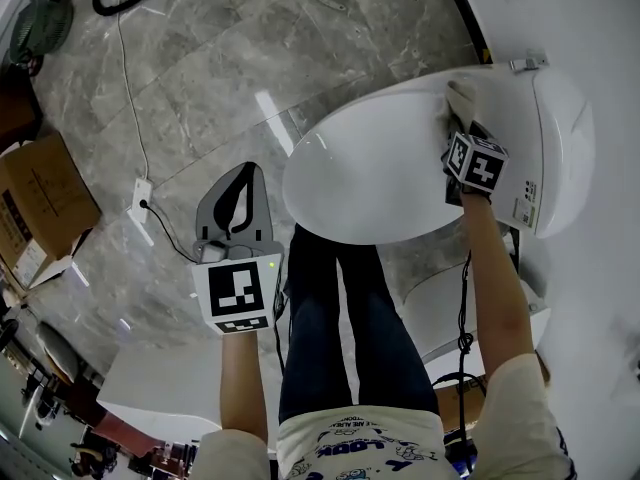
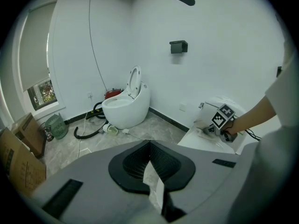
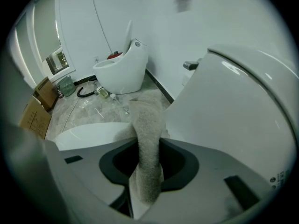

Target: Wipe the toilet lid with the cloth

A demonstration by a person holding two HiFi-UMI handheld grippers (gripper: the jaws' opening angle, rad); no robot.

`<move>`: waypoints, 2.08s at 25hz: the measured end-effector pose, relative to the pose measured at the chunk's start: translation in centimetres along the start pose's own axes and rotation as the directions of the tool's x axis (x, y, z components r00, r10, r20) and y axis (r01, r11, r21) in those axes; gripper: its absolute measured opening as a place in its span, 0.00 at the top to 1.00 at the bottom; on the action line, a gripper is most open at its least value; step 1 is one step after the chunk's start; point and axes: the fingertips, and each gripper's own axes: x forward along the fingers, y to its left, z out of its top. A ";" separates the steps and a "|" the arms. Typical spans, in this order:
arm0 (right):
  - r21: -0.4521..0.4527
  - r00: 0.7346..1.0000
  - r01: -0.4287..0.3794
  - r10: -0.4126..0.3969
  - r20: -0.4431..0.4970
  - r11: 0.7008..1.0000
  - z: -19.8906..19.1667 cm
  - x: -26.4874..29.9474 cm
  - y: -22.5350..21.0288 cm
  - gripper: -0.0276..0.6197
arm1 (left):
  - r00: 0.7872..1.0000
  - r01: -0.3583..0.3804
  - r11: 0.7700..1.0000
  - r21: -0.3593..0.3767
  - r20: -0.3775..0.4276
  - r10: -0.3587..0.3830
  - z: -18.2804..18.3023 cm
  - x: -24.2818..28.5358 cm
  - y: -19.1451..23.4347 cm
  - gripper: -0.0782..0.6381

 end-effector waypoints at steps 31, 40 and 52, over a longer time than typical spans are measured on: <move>-0.286 0.990 -0.133 0.142 0.013 0.949 -2.4 -1.0 18.1 0.80 | 0.992 -0.122 0.986 -0.110 -0.008 0.122 -6.9 -7.0 6.9 0.89; -0.359 0.982 -0.175 0.187 -0.004 0.917 -4.6 -2.2 24.4 0.80 | 0.990 -0.142 0.980 -0.142 -0.013 0.142 -9.0 -9.0 9.1 0.89; -0.429 0.959 -0.274 0.281 -0.049 0.861 -8.8 -3.9 31.4 0.80 | 0.986 -0.168 0.971 -0.167 -0.025 0.167 -11.6 -11.3 11.1 0.89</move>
